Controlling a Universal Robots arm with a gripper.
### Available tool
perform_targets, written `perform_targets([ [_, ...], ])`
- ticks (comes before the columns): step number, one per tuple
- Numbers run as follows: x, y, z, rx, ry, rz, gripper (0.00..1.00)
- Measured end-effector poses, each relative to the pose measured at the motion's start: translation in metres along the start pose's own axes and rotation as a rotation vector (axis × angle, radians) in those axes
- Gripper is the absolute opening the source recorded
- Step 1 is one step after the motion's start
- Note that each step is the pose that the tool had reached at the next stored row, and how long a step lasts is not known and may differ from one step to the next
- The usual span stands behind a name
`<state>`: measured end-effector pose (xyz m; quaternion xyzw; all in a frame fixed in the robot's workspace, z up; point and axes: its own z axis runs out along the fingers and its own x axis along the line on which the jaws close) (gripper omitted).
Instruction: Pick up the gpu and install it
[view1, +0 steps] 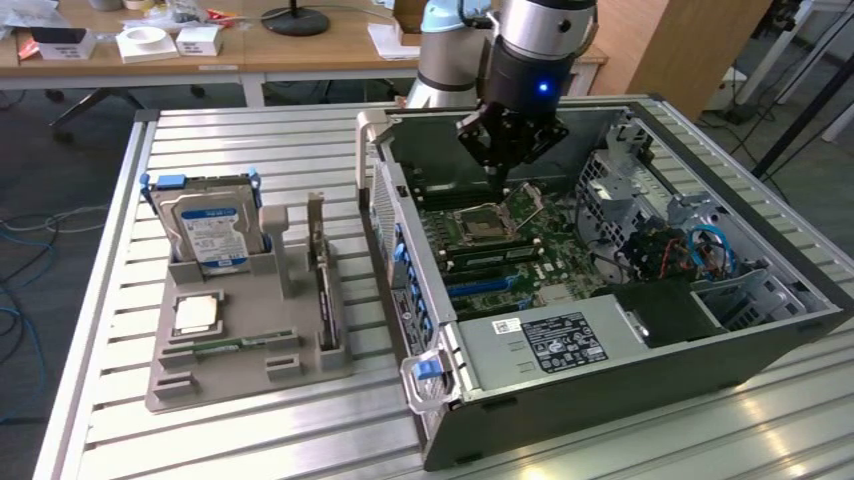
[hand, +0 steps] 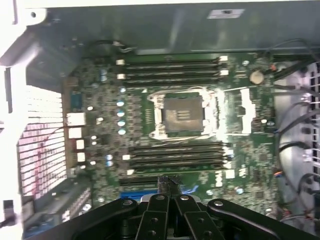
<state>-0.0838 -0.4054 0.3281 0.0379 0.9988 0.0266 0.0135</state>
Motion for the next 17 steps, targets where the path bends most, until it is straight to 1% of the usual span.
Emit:
perform_targets([
  [1,0.005,-0.0016,0.0,0.0,0.0002,0.0,0.1],
  [2,0.006,-0.0037,0.0003,0.0,0.0,0.0,0.1],
  [10,0.005,-0.0214,0.0028,0.0,0.0001,0.0,0.1],
  [13,-0.001,-0.0237,0.0042,0.0001,0.0,0.0,0.1],
  [17,-0.015,-0.023,0.0085,0.0033,-0.0002,0.0,0.1],
])
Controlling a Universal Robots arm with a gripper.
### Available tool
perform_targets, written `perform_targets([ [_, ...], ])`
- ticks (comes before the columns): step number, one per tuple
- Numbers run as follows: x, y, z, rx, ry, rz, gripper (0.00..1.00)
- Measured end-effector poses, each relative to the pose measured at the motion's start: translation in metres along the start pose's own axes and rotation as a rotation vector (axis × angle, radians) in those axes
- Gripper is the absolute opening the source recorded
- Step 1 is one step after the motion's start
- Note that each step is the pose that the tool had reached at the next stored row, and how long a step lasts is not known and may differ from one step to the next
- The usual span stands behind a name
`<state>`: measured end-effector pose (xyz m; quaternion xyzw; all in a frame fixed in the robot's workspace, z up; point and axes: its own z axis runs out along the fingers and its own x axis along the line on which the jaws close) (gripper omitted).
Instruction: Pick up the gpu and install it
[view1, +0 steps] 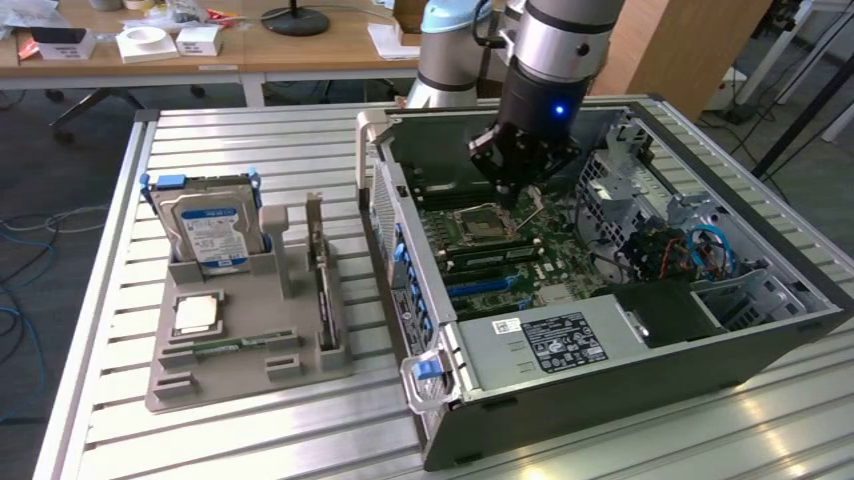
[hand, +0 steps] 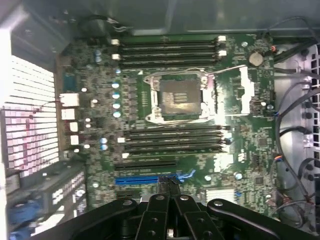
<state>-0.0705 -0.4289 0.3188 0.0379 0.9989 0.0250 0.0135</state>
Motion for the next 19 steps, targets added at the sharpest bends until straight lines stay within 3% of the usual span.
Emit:
perform_targets([
  [4,-0.011,0.0011,0.0057,0.003,-0.0003,0.0,0.1],
  [10,-0.014,0.0028,0.0129,0.0103,-0.0021,0.0,0.1],
  [19,-0.014,0.0028,0.0122,0.0099,-0.0029,0.0,0.1],
])
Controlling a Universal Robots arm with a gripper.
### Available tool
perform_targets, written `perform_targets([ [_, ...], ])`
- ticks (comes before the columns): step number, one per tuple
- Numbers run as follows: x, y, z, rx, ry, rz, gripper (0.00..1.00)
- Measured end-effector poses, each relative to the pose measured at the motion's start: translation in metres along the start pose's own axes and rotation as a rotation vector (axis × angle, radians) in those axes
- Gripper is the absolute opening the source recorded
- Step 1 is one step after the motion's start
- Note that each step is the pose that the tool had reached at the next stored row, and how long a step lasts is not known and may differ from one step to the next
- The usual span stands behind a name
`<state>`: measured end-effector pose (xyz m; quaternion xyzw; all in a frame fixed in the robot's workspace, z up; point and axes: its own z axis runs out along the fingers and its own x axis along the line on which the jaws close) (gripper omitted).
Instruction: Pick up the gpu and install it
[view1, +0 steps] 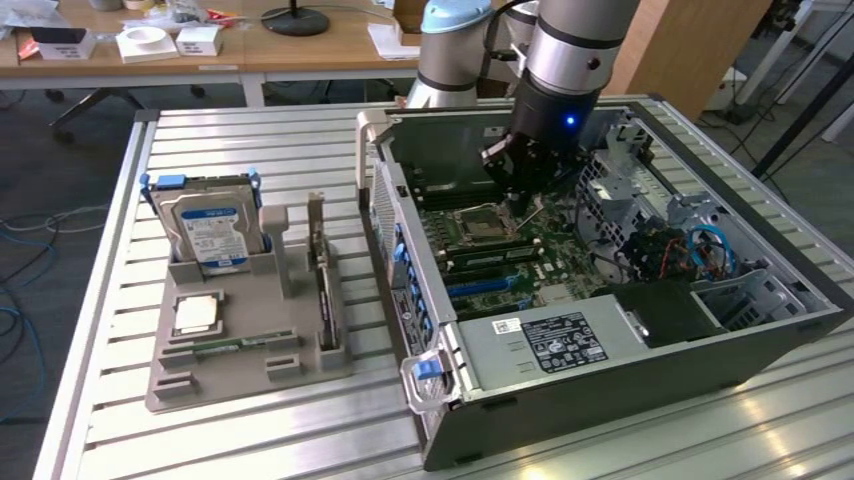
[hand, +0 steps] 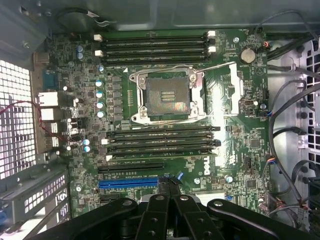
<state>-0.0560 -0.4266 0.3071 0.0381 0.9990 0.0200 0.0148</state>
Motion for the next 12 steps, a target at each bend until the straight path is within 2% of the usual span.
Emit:
perform_targets([
  [12,-0.001,0.0012,-0.028,-0.0021,-0.0049,0.001,0.1],
])
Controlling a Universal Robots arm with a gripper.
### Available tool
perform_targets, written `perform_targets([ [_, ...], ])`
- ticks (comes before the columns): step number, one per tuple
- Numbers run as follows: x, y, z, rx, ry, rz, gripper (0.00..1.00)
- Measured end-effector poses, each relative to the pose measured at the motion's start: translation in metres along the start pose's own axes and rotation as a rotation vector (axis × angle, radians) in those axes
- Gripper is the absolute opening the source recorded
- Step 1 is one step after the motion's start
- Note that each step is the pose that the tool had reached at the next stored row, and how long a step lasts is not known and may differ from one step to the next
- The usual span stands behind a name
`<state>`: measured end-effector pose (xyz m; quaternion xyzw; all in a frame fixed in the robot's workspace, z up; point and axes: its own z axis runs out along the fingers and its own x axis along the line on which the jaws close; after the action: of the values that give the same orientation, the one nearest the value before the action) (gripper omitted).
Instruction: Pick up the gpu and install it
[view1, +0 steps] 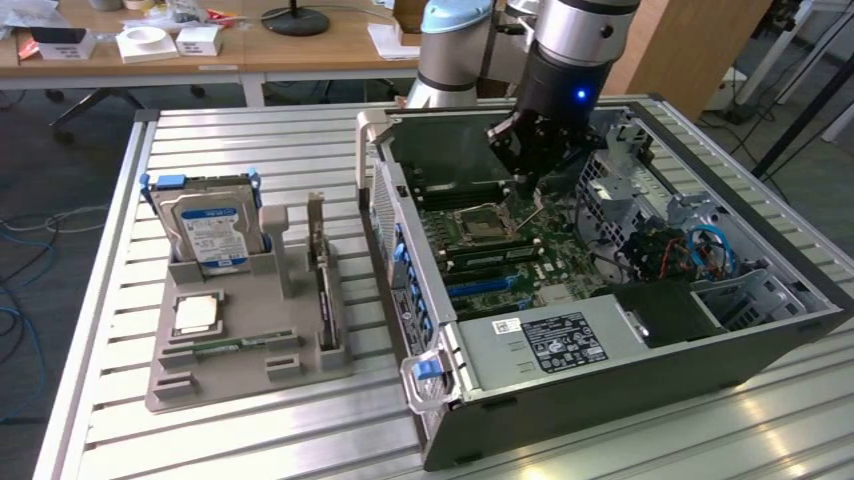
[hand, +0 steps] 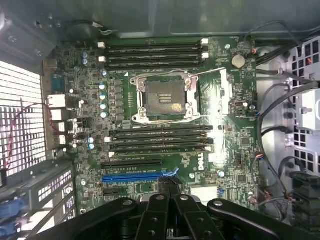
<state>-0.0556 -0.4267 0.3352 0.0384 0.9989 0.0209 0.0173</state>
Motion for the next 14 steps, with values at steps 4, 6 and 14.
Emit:
perform_targets([
  [4,0.0,0.0005,-0.0115,-0.0002,-0.0017,0.0,0.1],
  [6,-0.001,0.0007,-0.0169,-0.0003,-0.0028,0.0,0.1],
  [14,-0.001,0.001,-0.0221,-0.002,-0.0045,0.001,0.1],
])
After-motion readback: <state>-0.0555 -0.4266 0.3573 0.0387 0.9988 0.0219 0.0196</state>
